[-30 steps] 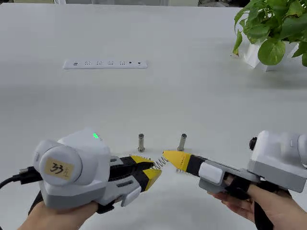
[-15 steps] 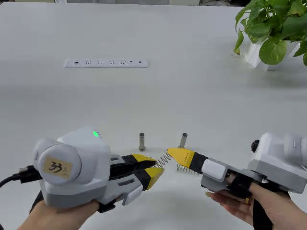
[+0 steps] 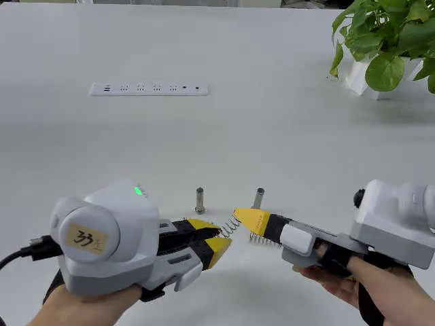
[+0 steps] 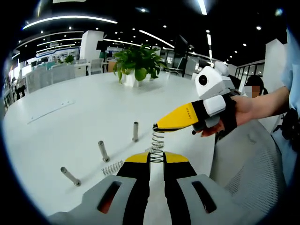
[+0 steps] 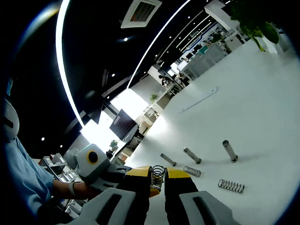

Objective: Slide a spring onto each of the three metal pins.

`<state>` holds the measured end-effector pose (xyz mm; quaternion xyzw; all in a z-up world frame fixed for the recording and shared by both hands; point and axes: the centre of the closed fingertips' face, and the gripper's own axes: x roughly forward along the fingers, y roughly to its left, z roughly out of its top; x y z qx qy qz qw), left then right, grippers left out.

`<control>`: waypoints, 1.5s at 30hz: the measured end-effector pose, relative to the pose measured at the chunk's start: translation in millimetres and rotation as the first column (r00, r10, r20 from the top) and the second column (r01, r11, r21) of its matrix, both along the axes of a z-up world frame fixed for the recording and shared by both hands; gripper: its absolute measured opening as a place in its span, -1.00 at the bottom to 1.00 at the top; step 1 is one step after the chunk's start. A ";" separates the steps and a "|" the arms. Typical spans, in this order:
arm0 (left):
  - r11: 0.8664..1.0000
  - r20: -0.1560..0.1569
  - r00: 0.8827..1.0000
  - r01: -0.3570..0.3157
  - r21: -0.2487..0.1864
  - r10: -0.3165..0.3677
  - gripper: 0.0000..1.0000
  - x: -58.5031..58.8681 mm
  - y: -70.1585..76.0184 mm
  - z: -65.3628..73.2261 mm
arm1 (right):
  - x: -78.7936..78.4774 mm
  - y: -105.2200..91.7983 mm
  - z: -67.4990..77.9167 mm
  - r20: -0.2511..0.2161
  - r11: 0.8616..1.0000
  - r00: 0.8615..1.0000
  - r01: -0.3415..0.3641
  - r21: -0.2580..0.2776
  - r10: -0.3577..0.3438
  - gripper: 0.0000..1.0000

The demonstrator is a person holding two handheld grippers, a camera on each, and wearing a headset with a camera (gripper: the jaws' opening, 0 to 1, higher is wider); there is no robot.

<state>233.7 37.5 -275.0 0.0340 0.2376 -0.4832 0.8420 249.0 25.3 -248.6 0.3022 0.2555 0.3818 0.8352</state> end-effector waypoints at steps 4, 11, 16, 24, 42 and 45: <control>0.999 0.017 1.000 -0.001 0.035 0.000 -0.87 0.4 0.3 -3.2 | -3.2 5.9 1.2 0.072 0.992 0.996 -0.037 -0.122 0.046 -0.87; 0.996 0.052 0.999 0.007 0.091 -0.012 -0.87 -0.7 -0.4 -6.4 | -7.8 13.2 3.6 0.162 0.959 0.980 -0.070 -0.274 0.118 -0.88; 0.994 0.062 0.998 0.006 0.107 -0.013 -0.87 1.0 -0.9 -6.7 | -9.6 14.8 5.2 0.226 0.924 0.960 -0.071 -0.376 0.166 -0.88; 0.993 0.092 0.996 0.006 0.117 -0.017 -0.87 4.0 -5.3 -2.4 | -9.0 13.7 10.5 0.319 0.871 0.923 -0.034 -0.490 0.215 -0.89; 0.993 0.118 0.992 0.019 0.118 -0.033 -0.88 0.3 -5.5 -0.7 | -10.0 10.9 10.4 0.320 0.864 0.918 -0.044 -0.502 0.233 -0.89; 0.993 0.126 0.991 0.023 0.112 -0.037 -0.88 0.1 -5.3 -0.1 | -10.4 10.9 11.5 0.325 0.864 0.915 -0.047 -0.501 0.238 -0.88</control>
